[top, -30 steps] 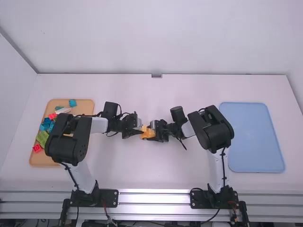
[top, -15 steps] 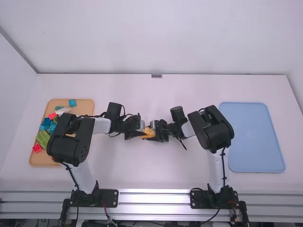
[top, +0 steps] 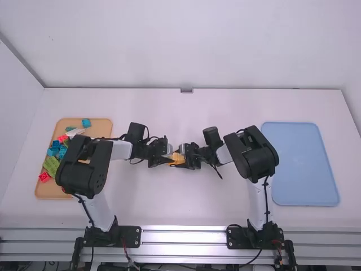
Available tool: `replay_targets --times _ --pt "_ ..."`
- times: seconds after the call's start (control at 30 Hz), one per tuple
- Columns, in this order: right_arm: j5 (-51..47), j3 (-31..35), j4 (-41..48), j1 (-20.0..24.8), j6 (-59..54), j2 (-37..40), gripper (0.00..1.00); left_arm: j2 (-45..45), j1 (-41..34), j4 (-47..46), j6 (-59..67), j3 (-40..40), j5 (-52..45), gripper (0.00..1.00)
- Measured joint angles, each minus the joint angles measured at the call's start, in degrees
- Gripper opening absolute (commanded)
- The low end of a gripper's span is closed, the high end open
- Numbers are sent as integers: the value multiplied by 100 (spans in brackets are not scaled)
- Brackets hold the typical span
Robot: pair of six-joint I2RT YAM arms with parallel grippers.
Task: Assemble lego blocks to make yellow taxi
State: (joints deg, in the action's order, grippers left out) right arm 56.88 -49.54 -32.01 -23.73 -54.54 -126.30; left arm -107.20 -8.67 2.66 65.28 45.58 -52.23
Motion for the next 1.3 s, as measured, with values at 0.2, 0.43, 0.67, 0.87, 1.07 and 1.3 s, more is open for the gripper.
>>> replay_targets --times 0.2,0.43,0.67,0.87,1.07,1.3 --pt "-2 0 -2 20 9 0 38 0 -105 94 -24 0 66 2" --pt "-4 0 -2 37 15 0 39 2 -138 177 -85 0 133 2" --pt "-7 0 7 37 13 0 38 2 -138 354 -190 0 289 2" --pt "0 0 20 39 24 0 38 7 -164 317 -236 0 299 2" --pt "0 0 22 37 31 0 39 7 -166 302 -234 0 295 45" --pt "-7 0 11 26 11 0 39 7 -280 304 -256 0 348 66"
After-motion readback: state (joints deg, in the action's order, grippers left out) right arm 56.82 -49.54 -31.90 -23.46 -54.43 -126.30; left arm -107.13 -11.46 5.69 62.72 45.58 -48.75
